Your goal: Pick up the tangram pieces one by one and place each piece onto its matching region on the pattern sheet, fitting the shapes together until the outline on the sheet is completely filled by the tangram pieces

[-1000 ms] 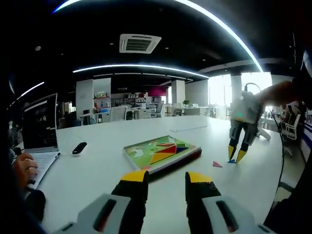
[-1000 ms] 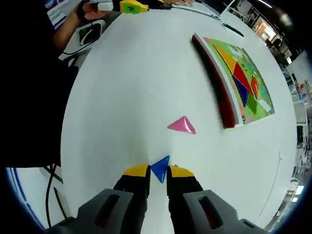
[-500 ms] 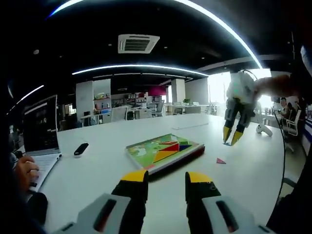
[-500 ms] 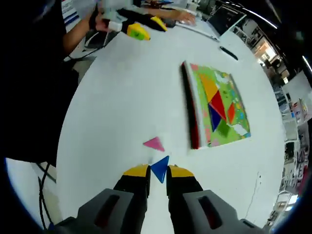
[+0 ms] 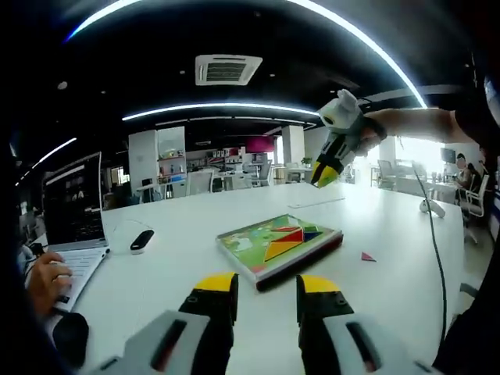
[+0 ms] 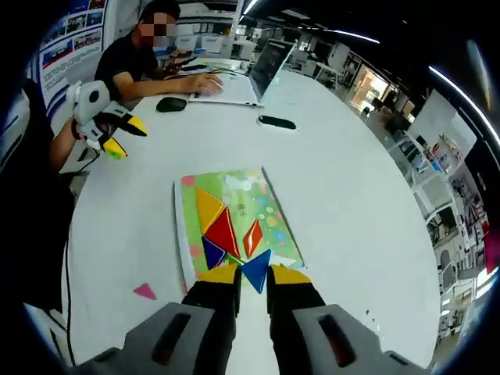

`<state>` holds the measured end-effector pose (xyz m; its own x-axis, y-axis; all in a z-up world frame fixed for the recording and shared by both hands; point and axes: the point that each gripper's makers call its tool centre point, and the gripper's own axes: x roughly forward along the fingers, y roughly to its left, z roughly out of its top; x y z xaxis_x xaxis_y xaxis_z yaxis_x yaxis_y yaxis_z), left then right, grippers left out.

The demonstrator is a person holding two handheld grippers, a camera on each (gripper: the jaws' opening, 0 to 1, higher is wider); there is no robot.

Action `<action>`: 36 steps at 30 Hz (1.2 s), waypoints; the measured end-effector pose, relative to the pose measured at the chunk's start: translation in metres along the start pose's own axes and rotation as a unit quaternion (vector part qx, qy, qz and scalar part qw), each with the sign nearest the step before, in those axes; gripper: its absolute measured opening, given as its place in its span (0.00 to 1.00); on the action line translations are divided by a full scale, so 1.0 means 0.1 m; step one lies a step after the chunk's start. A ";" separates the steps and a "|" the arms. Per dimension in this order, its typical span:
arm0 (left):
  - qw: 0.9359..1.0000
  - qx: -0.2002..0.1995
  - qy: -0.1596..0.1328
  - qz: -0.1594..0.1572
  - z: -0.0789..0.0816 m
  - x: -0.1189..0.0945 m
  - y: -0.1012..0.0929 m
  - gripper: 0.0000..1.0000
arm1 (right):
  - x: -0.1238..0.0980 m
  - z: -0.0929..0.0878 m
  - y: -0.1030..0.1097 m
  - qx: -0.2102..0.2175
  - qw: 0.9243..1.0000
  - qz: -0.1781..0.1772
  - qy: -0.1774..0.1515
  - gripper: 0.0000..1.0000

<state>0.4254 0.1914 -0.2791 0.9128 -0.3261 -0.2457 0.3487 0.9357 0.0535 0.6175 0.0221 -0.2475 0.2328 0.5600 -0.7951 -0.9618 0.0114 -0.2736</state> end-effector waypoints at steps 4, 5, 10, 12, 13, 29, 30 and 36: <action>1.000 0.005 -0.010 0.007 0.03 0.00 0.06 0.31 | 0.22 0.28 -0.16 -0.059 0.998 -0.001 -0.027 0.15; 1.000 0.004 -0.011 0.006 0.02 0.03 0.07 0.31 | 0.27 0.30 -0.19 -0.076 0.997 -0.002 -0.023 0.15; 1.000 -0.001 0.014 0.005 -0.12 0.10 0.11 0.31 | 0.46 0.21 -0.23 -0.213 0.976 0.016 0.037 0.15; 1.000 -0.001 0.010 0.004 -0.11 0.09 0.14 0.31 | 0.49 0.17 -0.23 -0.237 0.970 0.022 0.047 0.15; 1.000 -0.004 0.008 0.004 -0.11 0.08 0.15 0.31 | 0.50 0.15 -0.23 -0.249 0.967 0.027 0.053 0.15; 0.999 -0.013 0.029 0.027 -0.32 0.11 0.39 0.31 | 0.80 -0.38 -0.03 -0.574 0.798 0.114 0.143 0.15; 0.999 -0.012 0.029 0.027 -0.31 0.11 0.40 0.31 | 0.80 -0.41 -0.03 -0.585 0.788 0.122 0.150 0.15; 0.999 -0.017 0.029 0.026 -0.30 0.15 0.40 0.31 | 0.82 -0.42 -0.04 -0.598 0.774 0.143 0.154 0.15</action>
<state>0.4462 0.2277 -0.3093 0.9151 -0.2699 -0.2997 0.2934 0.9553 0.0354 0.6466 0.0330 -0.3341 0.2347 0.1724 -0.9566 -0.2020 -0.9540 -0.2215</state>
